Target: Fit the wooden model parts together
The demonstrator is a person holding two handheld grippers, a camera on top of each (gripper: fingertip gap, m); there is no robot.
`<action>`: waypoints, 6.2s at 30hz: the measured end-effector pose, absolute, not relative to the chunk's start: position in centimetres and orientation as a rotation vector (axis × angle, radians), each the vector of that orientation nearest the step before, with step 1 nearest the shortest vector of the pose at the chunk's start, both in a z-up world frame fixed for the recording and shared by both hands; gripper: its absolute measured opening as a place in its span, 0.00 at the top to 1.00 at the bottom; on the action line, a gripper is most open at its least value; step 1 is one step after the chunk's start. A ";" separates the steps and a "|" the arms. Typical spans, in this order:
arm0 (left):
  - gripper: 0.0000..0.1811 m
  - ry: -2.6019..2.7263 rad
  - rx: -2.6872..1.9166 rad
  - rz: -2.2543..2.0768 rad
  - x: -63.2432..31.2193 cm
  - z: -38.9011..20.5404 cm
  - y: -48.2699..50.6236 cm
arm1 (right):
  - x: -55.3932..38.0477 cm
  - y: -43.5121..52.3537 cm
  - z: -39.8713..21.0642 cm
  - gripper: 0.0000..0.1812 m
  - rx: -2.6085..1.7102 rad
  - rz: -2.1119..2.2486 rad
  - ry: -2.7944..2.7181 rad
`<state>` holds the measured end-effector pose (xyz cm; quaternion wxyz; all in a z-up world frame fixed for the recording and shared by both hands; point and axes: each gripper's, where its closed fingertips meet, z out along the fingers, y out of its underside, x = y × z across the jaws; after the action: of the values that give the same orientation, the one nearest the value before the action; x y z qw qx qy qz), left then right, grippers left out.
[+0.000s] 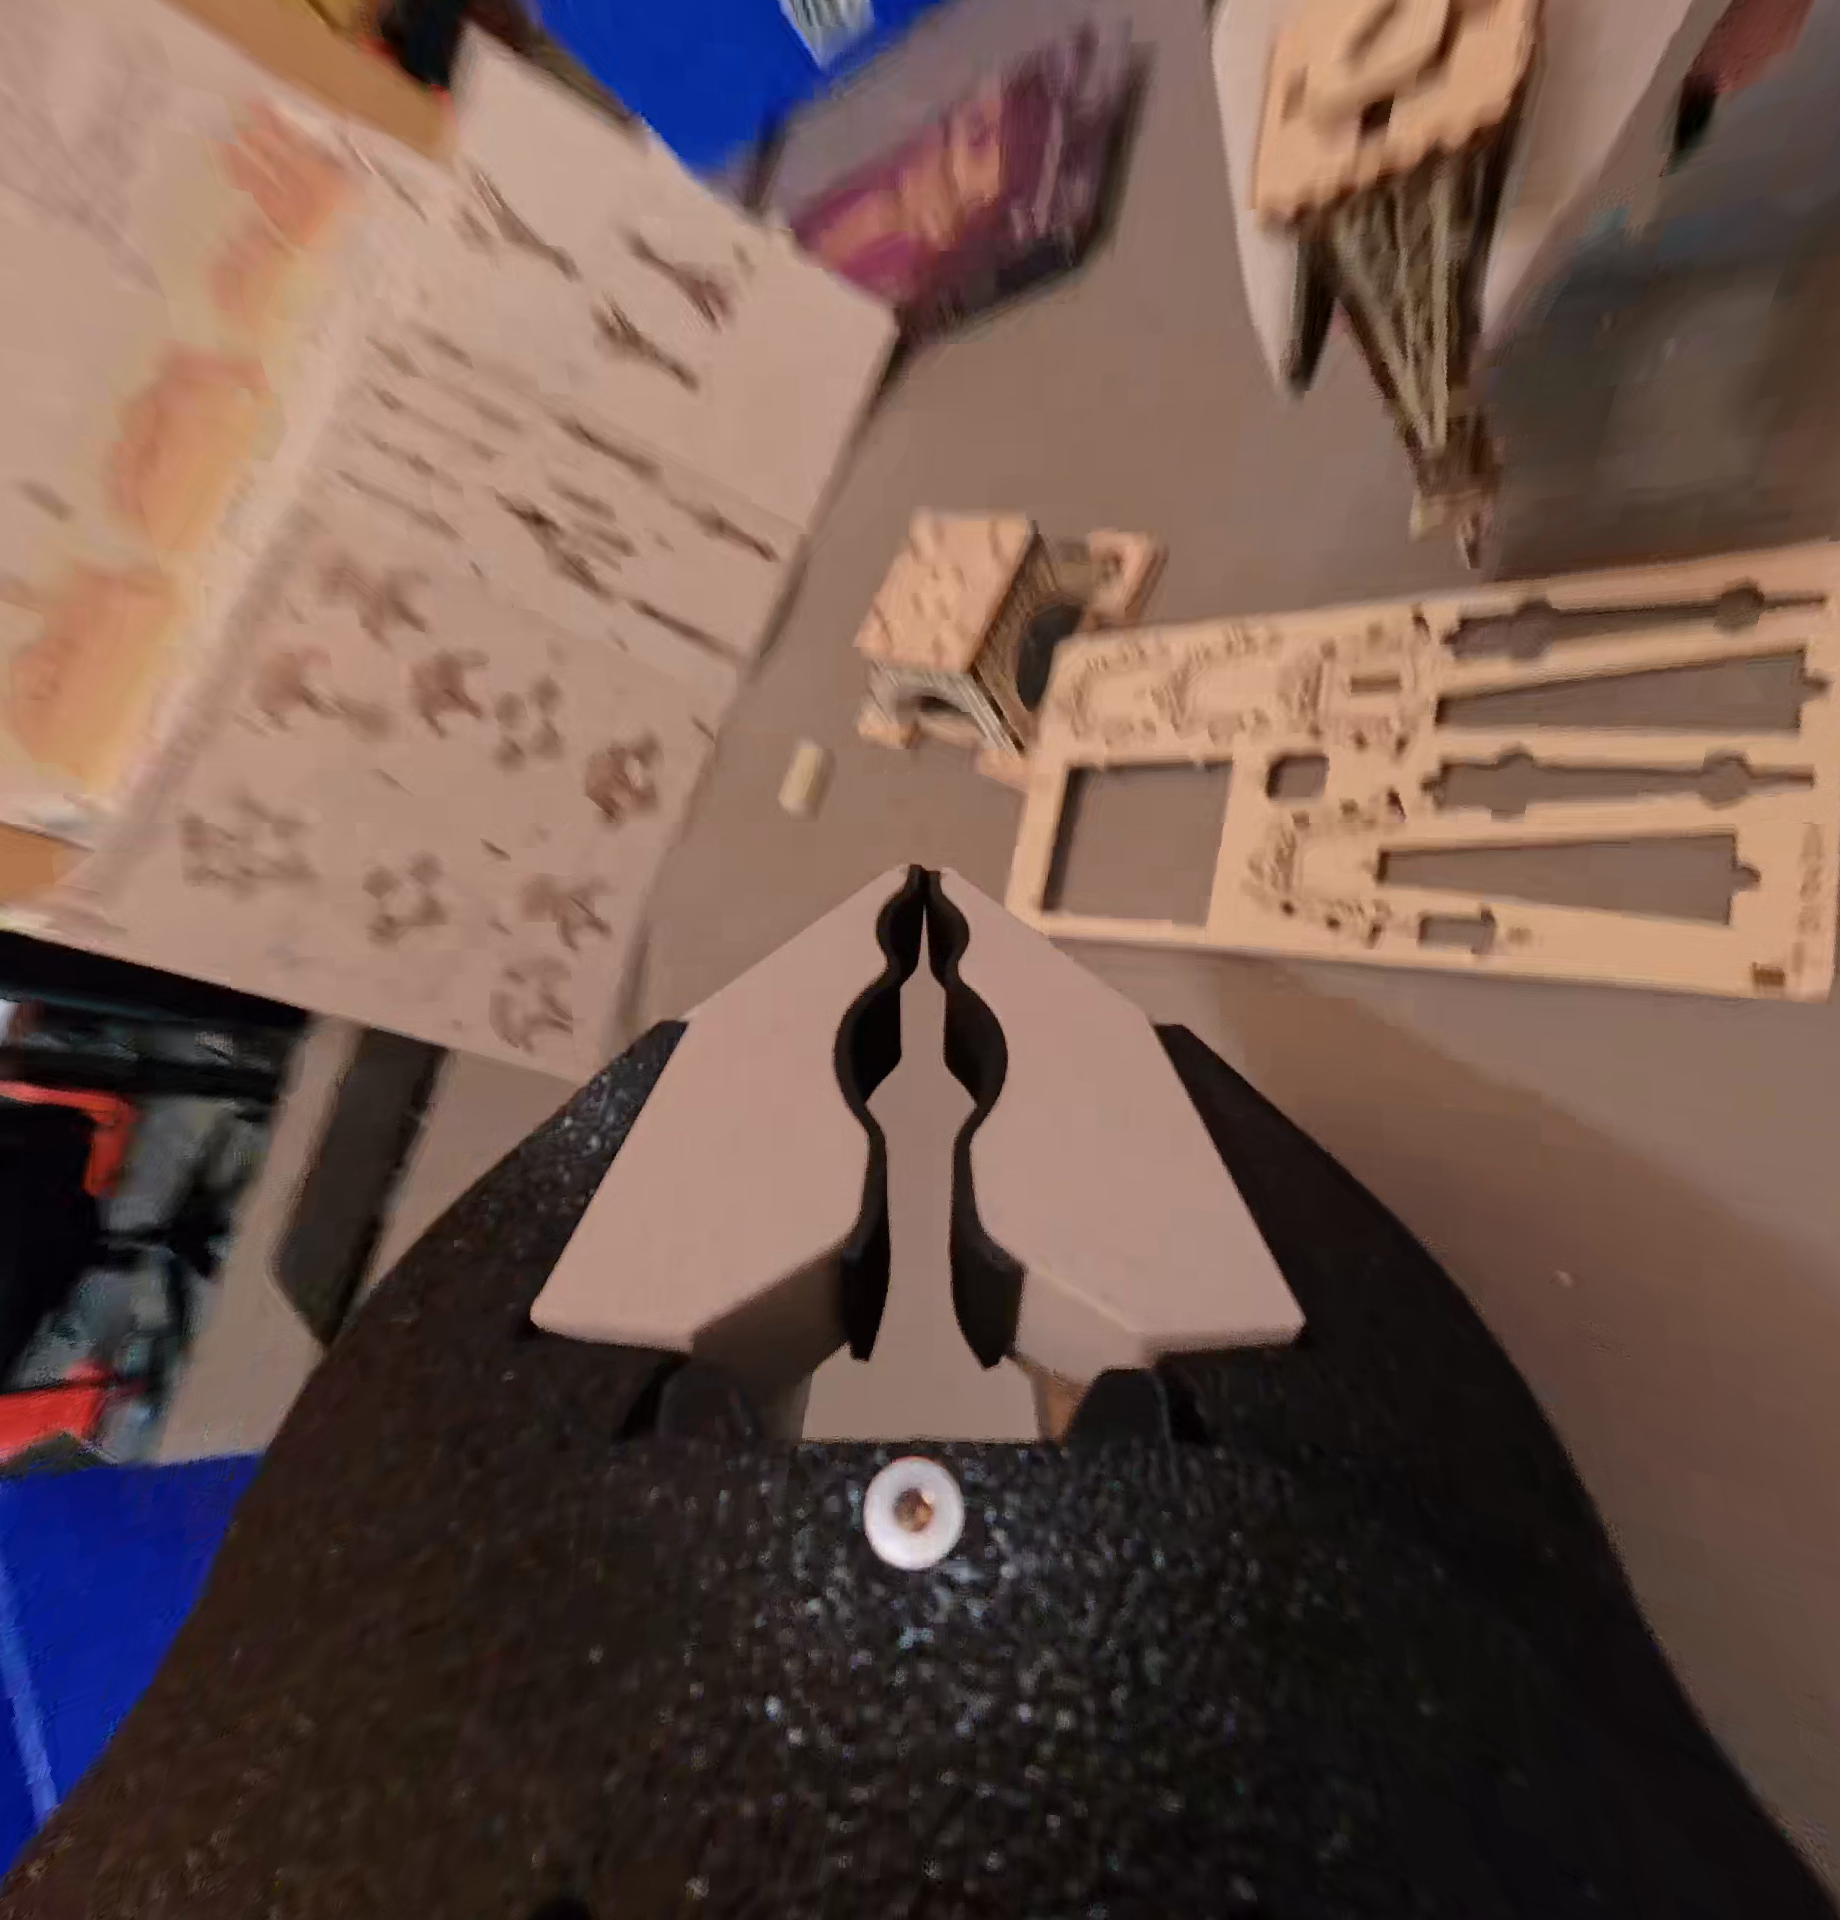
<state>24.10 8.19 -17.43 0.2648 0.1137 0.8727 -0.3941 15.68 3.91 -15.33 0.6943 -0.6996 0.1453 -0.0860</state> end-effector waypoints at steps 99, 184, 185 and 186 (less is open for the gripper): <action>1.00 2.797 -0.492 -1.195 28.5 -24.5 10.0 | 16.4 3.2 -15.3 0.91 -1.524 -0.174 0.379; 0.71 2.141 -0.835 -1.571 35.0 -20.1 12.8 | 22.7 -14.7 -11.8 0.91 -1.288 -0.567 0.599; 0.71 2.141 -0.835 -1.572 35.0 -20.1 12.8 | 22.8 -14.7 -11.8 0.91 -1.283 -0.561 0.601; 0.72 2.139 -0.840 -1.574 35.0 -20.1 12.9 | 22.8 -14.7 -11.9 0.91 -1.279 -0.557 0.603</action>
<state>34.99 12.89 -20.13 0.1772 -0.2970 0.7558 -0.5560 22.77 -14.73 -11.88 0.7249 -0.5798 0.2731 -0.2525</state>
